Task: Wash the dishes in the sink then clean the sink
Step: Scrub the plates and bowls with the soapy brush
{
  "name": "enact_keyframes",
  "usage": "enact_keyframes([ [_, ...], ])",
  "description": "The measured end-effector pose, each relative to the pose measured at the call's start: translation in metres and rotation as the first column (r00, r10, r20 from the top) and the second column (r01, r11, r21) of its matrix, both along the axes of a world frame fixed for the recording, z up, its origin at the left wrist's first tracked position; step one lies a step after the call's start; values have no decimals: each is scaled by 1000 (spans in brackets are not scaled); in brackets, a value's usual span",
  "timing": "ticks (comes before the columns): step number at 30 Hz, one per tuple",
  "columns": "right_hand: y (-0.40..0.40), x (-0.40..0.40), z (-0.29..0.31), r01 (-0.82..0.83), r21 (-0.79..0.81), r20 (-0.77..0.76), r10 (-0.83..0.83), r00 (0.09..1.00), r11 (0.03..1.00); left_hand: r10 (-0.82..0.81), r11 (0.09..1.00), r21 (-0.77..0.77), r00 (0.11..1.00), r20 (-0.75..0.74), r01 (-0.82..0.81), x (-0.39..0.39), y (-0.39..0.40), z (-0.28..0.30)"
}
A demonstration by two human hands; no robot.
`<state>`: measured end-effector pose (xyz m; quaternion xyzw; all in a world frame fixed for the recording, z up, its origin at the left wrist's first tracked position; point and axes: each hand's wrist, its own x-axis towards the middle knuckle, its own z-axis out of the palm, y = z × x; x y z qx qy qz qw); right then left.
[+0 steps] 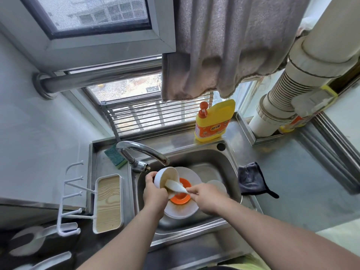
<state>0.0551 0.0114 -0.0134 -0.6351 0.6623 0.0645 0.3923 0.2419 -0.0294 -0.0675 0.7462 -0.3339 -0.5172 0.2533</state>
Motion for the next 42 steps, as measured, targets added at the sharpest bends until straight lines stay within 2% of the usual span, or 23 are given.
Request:
enact_keyframes([
  [2,-8,-4,7,-164,-50,-243,147,959,985,-4,1000,11,998,-65,4,-3,3,1],
  [4,-5,0,14,-308,-67,-379,261,888,949,32,999,40,990,-141,-26,-4,0,3],
  [6,4,7,8,-240,-35,-302,219,928,970,58,998,48,983,-175,-51,-3,-7,2],
  [8,15,12,-3,4,49,-62,-1,998,999,94,995,49,982,-165,-87,-1,-10,4],
  [10,13,7,-7,51,43,49,-53,997,998,109,993,51,988,-107,-104,2,-8,4],
  [12,4,1,-2,-76,-6,-79,75,994,997,91,996,32,989,-121,-88,2,-2,1],
  [14,-1,-3,8,-205,-65,-274,180,945,977,102,995,40,975,-195,-96,1,3,-1],
  [16,0,0,10,-282,-84,-374,232,898,956,119,993,34,964,-237,-114,-2,2,0],
  [17,2,2,7,-236,-77,-335,198,921,969,119,993,24,963,-240,-117,-4,2,2],
  [19,10,10,-4,9,-10,-87,-10,996,1000,147,989,1,961,-232,-151,-8,1,4],
  [20,12,11,-10,131,59,49,-134,990,990,160,986,-11,963,-218,-167,-9,1,3],
  [22,12,7,-10,167,87,134,-177,975,982,162,985,-23,968,-192,-169,-11,3,3],
  [23,10,2,-9,104,55,92,-109,990,993,145,988,-24,973,-177,-152,-12,5,2],
  [25,3,-7,-2,-68,-11,-125,66,990,998,83,996,-7,986,-143,-84,-12,8,0],
  [28,4,-7,5,-289,-69,-383,242,891,955,57,998,10,995,-81,-57,-14,6,6],
  [29,6,-4,2,-262,-74,-359,219,907,962,73,997,4,997,-35,-73,-16,5,10],
  [31,13,0,-7,-52,-59,-163,41,986,997,104,994,-16,994,27,-104,-19,7,14],
  [33,15,-2,-13,163,39,58,-165,985,986,133,991,17,990,51,-134,-17,9,14],
  [34,15,-6,-14,173,50,86,-177,980,984,137,989,40,989,55,-139,-15,11,11],
  [37,8,-15,-14,-13,-53,-120,7,993,999,88,994,65,995,45,-91,-10,16,8],
  [39,7,-13,-11,-161,-125,-287,119,950,979,62,997,51,998,6,-62,-12,15,10],
  [40,9,-9,-11,-191,-145,-319,137,938,971,63,998,34,997,-40,-61,-13,13,10],
  [42,14,-5,-12,-85,-133,-236,52,970,988,80,997,4,991,-106,-80,-16,9,14],
])
